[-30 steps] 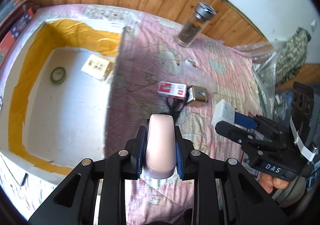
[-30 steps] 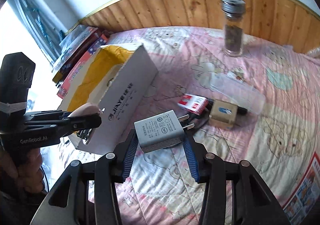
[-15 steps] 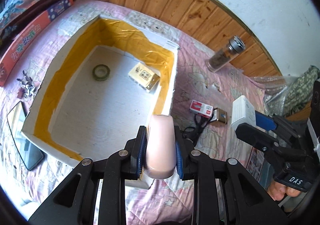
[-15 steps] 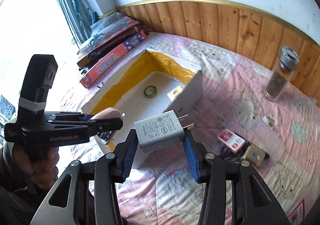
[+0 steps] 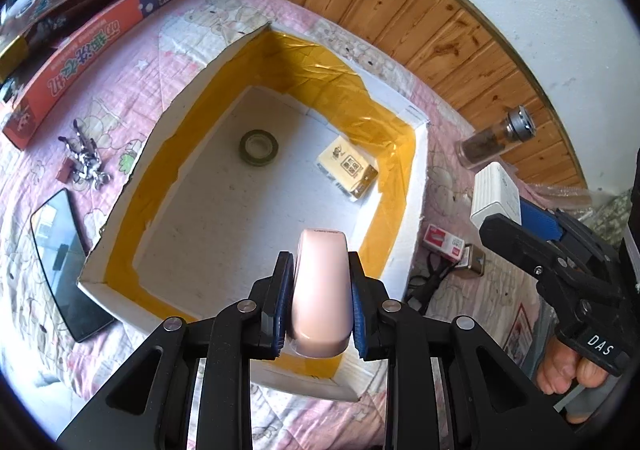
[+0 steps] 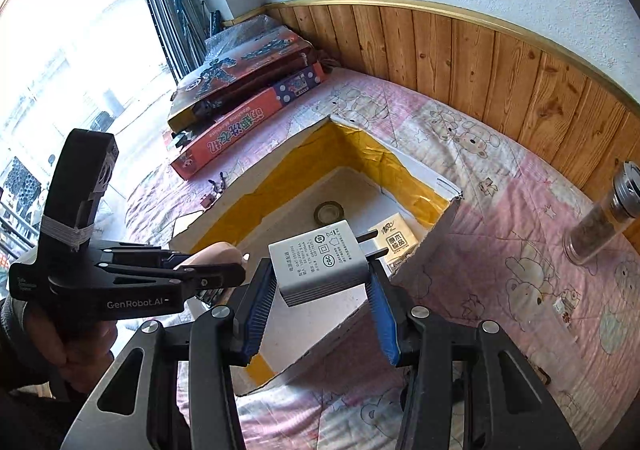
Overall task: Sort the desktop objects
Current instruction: 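Carry the stapler and charger over the white box with both tools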
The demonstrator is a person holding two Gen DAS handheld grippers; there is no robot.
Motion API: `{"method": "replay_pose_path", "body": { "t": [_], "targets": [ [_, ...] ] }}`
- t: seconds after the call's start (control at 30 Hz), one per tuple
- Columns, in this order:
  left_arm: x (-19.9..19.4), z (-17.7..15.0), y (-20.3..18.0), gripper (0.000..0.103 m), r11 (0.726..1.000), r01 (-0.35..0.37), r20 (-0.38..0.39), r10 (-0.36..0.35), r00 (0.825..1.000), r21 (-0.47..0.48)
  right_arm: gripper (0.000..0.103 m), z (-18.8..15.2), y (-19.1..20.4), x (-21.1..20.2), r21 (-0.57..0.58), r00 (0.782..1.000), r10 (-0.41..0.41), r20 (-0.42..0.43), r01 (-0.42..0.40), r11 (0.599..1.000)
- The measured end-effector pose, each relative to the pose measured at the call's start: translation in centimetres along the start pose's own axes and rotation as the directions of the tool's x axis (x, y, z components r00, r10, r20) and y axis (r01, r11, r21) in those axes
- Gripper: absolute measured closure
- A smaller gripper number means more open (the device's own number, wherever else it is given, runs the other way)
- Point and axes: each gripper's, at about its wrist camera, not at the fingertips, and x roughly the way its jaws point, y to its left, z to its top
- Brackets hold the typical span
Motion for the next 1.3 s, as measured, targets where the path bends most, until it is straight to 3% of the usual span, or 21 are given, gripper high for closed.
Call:
{"method": "replay_pose_path", "body": {
  "t": [0.63,1.0,1.3],
  "targets": [
    [6.5,3.5,3.1,0.077,0.975,0.019,-0.105,-0.043,0.994,-0.221,0.056,5.0,0.2,9.1,-0.173,0.986,-0.048,-0.158,0.021,0.985],
    [9.4,3.9,5.0,0.077,0.925,0.002,-0.139,-0.06,0.988,-0.381,0.056,7.3,-0.2,15.0,-0.195,0.96,-0.076,-0.268,0.024,0.98],
    [11.6,3.8,6.1,0.077,0.852,-0.012,-0.135,-0.068,0.989,-0.523,0.056,8.5,-0.1,19.3,-0.245,0.929,-0.115,-0.353,0.027,0.969]
  ]
}}
